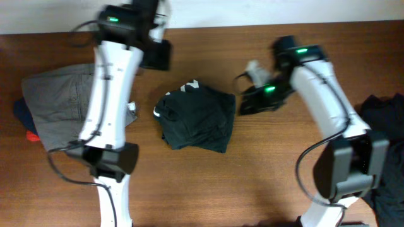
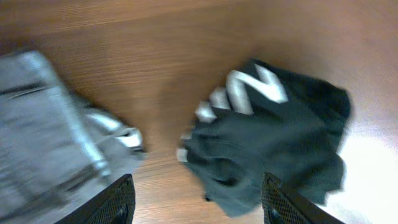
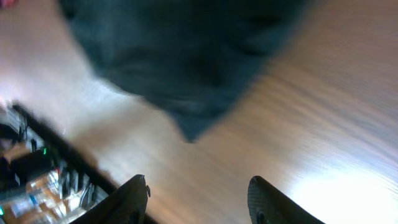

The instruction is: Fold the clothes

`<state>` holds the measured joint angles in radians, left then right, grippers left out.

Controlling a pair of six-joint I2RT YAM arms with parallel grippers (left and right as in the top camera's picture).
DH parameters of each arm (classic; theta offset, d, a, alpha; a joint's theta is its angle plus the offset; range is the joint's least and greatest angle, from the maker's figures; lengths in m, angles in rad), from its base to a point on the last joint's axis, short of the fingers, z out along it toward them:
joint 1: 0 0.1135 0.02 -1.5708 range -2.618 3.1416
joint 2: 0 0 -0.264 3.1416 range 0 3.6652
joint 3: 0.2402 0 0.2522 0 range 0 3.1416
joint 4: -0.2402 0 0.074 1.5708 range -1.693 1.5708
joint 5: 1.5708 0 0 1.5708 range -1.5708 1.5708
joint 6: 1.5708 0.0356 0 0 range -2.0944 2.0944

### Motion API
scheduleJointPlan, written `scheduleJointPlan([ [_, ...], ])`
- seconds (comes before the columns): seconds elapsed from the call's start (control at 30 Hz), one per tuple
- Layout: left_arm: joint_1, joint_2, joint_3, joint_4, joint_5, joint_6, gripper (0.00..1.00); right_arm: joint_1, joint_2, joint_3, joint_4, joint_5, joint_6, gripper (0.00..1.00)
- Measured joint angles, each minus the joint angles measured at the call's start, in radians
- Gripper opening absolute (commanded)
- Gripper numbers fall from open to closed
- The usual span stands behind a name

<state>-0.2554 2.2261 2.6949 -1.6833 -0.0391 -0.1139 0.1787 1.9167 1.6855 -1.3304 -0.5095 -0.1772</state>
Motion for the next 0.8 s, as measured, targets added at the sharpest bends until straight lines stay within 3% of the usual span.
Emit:
scheduleJointPlan([
  [0.23,0.131,-0.005,0.001,-0.001,0.042,-0.003,0.64,0.246,0.000,-0.002,0.125,0.014,0.246,0.69],
  [0.33,0.141,-0.005,0.001,-0.001,0.052,-0.003,0.65,0.307,0.000,-0.042,0.267,0.024,0.409,0.71],
  [0.7,0.140,-0.005,0.001,-0.003,0.066,-0.002,0.65,0.359,0.002,-0.269,0.558,0.035,0.782,0.70],
  [0.73,0.140,-0.005,0.001,-0.003,0.066,-0.002,0.65,0.359,0.002,-0.275,0.583,0.036,0.803,0.63],
  [0.8,0.140,-0.005,0.001,-0.003,0.066,-0.002,0.65,0.359,0.003,-0.279,0.627,0.037,0.832,0.30],
])
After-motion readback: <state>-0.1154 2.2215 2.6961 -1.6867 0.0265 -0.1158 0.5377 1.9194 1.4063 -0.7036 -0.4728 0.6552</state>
